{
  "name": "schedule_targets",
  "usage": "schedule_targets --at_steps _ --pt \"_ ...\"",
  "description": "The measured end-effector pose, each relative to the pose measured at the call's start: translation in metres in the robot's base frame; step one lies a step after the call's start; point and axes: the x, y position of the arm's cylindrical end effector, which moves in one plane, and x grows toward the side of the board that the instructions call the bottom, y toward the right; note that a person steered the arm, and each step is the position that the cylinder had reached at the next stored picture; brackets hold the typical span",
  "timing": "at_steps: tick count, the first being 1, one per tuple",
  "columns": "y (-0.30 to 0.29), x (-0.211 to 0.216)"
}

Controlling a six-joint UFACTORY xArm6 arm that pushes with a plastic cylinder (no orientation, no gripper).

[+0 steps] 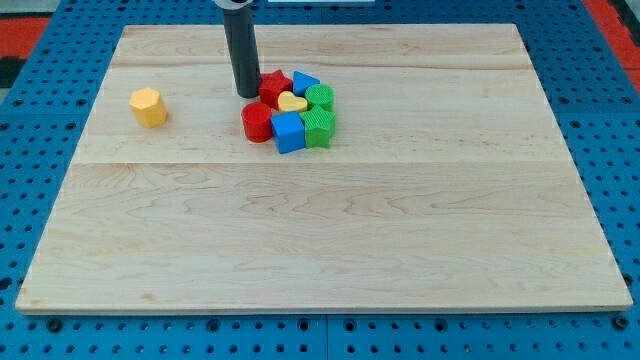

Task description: Slide the yellow hexagon closer to the red circle

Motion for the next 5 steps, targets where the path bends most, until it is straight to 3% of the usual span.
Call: schedule_targets --at_steps 3,4,5 --pt "-0.166 -0.003" --pt "-0.182 0.026" --pt "-0.151 0.029"
